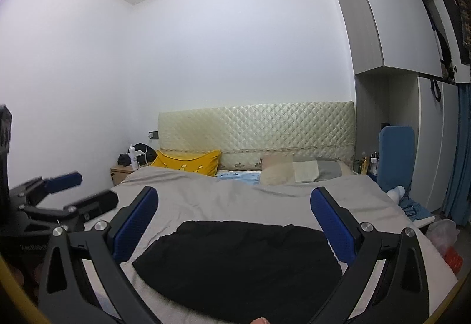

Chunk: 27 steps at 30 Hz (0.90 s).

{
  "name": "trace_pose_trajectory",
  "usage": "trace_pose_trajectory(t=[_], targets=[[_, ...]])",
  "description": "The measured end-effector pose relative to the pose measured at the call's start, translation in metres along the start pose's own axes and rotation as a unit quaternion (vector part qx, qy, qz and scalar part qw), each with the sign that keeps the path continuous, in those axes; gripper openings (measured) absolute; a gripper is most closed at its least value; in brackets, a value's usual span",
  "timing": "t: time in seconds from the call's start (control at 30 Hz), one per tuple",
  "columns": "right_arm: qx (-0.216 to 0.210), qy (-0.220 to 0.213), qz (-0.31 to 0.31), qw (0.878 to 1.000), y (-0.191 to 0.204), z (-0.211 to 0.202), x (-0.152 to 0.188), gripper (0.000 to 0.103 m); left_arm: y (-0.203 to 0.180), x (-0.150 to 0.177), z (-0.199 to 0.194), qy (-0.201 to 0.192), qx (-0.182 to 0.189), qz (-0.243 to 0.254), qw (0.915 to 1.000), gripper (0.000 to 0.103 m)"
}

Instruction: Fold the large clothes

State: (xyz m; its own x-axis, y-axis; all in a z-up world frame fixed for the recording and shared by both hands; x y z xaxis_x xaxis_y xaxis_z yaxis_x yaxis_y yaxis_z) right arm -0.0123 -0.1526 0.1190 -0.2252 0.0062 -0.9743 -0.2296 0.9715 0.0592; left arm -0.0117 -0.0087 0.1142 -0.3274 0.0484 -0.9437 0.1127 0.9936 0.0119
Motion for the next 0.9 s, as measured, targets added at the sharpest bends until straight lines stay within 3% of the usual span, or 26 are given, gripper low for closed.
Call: trace_pose_trajectory(t=[0.17,0.37,0.5,0.6,0.9], targets=[[0.000,0.003,0.009,1.000,0.010,-0.020,0.014,0.103,0.000,0.015,-0.017,0.010,0.009,-0.012,0.9998,0.101],[0.012,0.027,0.012,0.999,0.015,-0.026,0.039,0.103,0.000,0.047,-0.006,0.054,0.005,-0.015,0.9984,0.101],[0.029,0.037,0.029,0.998,0.008,-0.029,0.054,0.103,0.002,0.061,-0.005,0.060,0.003,-0.013,0.9981,0.101],[0.036,0.053,0.026,0.998,0.007,-0.028,0.067,0.103,0.004,0.069,-0.006,0.057,-0.024,0.006,0.9981,0.101],[0.049,0.084,0.022,0.995,0.009,-0.026,0.105,0.103,0.017,0.104,0.014,0.098,-0.020,-0.016,0.9948,0.101]])
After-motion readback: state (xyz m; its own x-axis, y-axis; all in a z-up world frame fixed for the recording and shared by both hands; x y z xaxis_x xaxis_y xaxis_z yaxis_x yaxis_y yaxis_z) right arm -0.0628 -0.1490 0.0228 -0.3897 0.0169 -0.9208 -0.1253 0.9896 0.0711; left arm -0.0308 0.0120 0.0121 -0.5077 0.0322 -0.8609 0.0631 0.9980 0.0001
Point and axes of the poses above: each gripper's, at about its wrist camera, not at the fingertips, and z roughly the way its jaws point, y to its left, x to its underside, the point moved 5 cm from there along z, roughly the way its jaws point, and after that the axes turned 1 degree about y, right-handed, at the moved point
